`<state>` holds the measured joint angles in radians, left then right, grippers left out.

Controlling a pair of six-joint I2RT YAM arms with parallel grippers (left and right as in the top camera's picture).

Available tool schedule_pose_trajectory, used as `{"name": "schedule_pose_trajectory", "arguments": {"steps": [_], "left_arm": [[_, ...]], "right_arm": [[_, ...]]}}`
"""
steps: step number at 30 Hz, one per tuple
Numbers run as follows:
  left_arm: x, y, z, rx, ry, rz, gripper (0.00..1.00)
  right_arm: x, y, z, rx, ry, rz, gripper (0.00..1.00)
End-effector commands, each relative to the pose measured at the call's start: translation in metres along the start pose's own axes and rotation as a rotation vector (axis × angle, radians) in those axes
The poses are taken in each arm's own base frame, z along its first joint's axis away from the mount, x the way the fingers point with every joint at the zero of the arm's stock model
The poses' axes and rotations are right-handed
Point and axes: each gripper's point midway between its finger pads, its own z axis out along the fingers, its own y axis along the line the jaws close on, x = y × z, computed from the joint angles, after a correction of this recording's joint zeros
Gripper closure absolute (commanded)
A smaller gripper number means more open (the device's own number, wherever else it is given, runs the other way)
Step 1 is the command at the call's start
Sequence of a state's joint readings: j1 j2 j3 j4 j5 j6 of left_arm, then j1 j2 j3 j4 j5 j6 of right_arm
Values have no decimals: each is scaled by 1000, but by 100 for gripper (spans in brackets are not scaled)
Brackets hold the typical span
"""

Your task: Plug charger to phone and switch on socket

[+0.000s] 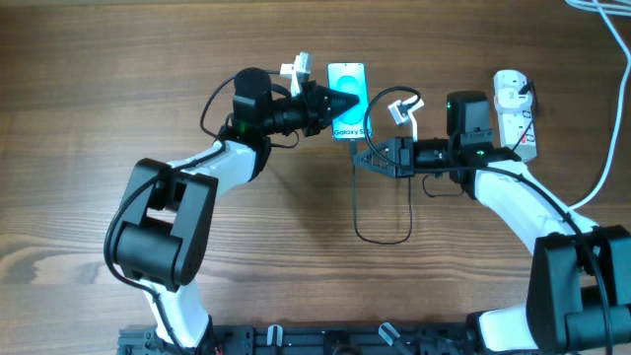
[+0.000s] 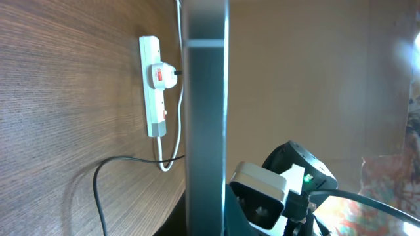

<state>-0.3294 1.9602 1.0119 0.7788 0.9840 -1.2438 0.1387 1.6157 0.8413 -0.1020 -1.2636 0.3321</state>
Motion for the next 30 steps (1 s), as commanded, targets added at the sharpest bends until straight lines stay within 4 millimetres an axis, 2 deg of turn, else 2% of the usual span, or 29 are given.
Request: {"name": "schedule_pose_trajectory", "arguments": {"steps": [1, 10, 15, 20, 30], "left_arm": [[-2, -1, 2, 3, -10, -19, 96], [7, -3, 10, 5, 11, -23, 96], [9, -3, 11, 6, 17, -35, 96], [9, -3, 11, 6, 17, -36, 96], [18, -5, 14, 13, 55, -34, 96]], "right_arm": [[-6, 8, 0, -16, -4, -3, 67], [-6, 7, 0, -16, -4, 2, 83], [-6, 8, 0, -16, -4, 2, 85], [-6, 7, 0, -16, -4, 4, 95], [-10, 7, 0, -8, -16, 16, 95]]}}
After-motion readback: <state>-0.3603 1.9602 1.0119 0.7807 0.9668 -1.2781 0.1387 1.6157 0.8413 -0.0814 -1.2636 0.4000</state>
